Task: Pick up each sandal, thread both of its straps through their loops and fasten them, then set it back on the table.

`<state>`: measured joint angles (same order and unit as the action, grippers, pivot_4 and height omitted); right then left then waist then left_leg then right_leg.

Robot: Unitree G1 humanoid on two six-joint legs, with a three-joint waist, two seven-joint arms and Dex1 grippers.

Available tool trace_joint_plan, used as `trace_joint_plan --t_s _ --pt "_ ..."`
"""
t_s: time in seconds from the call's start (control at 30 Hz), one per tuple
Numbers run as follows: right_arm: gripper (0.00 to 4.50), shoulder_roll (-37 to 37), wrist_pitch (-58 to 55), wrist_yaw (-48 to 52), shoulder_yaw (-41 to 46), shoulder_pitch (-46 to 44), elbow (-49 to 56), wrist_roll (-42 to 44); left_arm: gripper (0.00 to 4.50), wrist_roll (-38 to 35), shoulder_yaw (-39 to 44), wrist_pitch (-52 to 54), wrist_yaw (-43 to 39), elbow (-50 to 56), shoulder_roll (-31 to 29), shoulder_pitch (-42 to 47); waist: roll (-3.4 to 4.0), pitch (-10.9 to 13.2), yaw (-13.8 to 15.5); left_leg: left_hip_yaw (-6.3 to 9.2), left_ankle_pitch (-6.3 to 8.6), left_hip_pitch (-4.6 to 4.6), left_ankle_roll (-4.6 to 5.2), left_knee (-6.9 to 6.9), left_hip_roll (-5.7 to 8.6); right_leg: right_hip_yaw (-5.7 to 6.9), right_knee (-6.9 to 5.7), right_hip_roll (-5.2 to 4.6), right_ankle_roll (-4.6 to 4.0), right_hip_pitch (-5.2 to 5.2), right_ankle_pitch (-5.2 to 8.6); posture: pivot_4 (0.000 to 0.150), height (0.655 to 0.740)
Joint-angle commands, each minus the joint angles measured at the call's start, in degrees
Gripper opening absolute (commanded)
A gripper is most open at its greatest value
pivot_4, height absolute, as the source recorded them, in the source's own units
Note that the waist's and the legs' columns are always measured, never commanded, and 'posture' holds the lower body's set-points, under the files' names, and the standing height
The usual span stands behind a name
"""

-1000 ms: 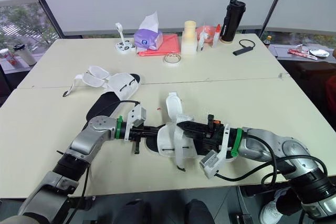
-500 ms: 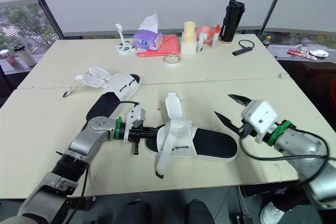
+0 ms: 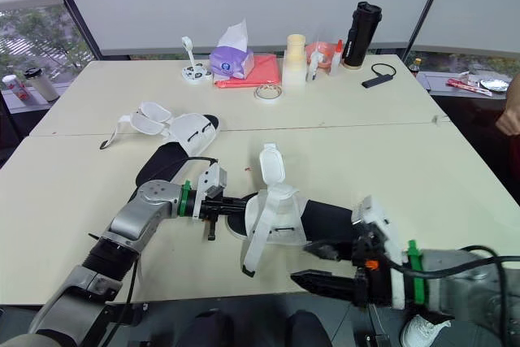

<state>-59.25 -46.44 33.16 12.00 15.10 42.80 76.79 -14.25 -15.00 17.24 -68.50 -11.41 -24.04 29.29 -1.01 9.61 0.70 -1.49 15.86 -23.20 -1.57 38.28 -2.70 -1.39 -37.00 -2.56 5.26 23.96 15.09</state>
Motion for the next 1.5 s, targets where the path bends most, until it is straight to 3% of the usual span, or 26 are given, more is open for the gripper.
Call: trace_joint_plan --t_s 0.03,0.17,0.83,0.93,1.1,1.3,1.5 --pt "3.32 7.6 -1.3 -6.2 -8.3 -5.9 -3.7 -2.0 0.0 -0.1 -0.4 0.9 0.3 2.6 0.2 -0.3 -0.03 0.0 -0.1 0.0 0.0 0.0 0.0 0.01 0.0 -0.01 -0.02 0.01 0.0 0.01 0.0 0.15 0.7394" --pt "3.32 14.8 -3.8 -9.8 -12.8 -10.5 -7.9 -1.4 0.0 -0.3 -0.3 2.0 0.9 3.9 0.1 -0.9 -0.01 0.0 0.0 0.01 0.0 -0.01 0.0 0.01 -0.01 -0.01 -0.06 0.03 -0.01 0.06 0.0 0.15 0.7394" --pt "3.32 31.1 -8.2 -18.0 -19.9 -13.0 -13.6 -8.5 0.0 -0.1 -0.7 2.6 2.0 4.7 0.6 -2.2 0.0 0.0 0.0 0.06 0.0 -0.1 0.0 0.01 0.0 0.0 -0.05 0.04 0.0 0.09 0.0 0.15 0.7394" --pt "2.48 32.4 -8.3 -18.7 -20.3 -12.2 -12.4 -9.9 0.0 -0.1 -0.6 2.4 1.7 4.1 0.4 -1.9 0.0 -0.1 0.0 0.07 0.0 -0.1 0.0 0.01 0.0 -0.01 -0.05 0.04 0.0 0.09 0.0 0.15 0.7394" --pt "0.05 31.9 -8.5 -18.0 -19.3 -12.1 -11.9 -11.0 0.0 0.1 -0.3 1.7 1.5 2.8 0.5 -1.1 0.0 -0.1 0.0 0.06 0.0 -0.1 0.0 0.01 0.0 0.0 -0.05 0.04 0.0 0.09 0.0 0.15 0.7394" --pt "0.05 29.2 -8.0 -15.5 -14.6 -13.3 -10.2 -9.0 0.0 0.5 -0.6 0.6 1.6 1.5 1.4 -0.3 0.0 -0.1 0.0 0.06 0.0 -0.1 0.0 0.01 0.0 0.0 -0.05 0.04 0.01 0.09 0.0 0.15 0.7394" --pt "0.05 16.2 -11.0 -6.3 -4.2 -16.2 -5.3 2.7 0.0 0.6 -0.4 0.0 1.4 1.5 1.3 -0.6 0.0 -0.1 0.0 0.08 0.0 -0.1 0.0 0.0 0.0 0.01 -0.04 0.04 0.01 0.09 0.0 0.15 0.7394"
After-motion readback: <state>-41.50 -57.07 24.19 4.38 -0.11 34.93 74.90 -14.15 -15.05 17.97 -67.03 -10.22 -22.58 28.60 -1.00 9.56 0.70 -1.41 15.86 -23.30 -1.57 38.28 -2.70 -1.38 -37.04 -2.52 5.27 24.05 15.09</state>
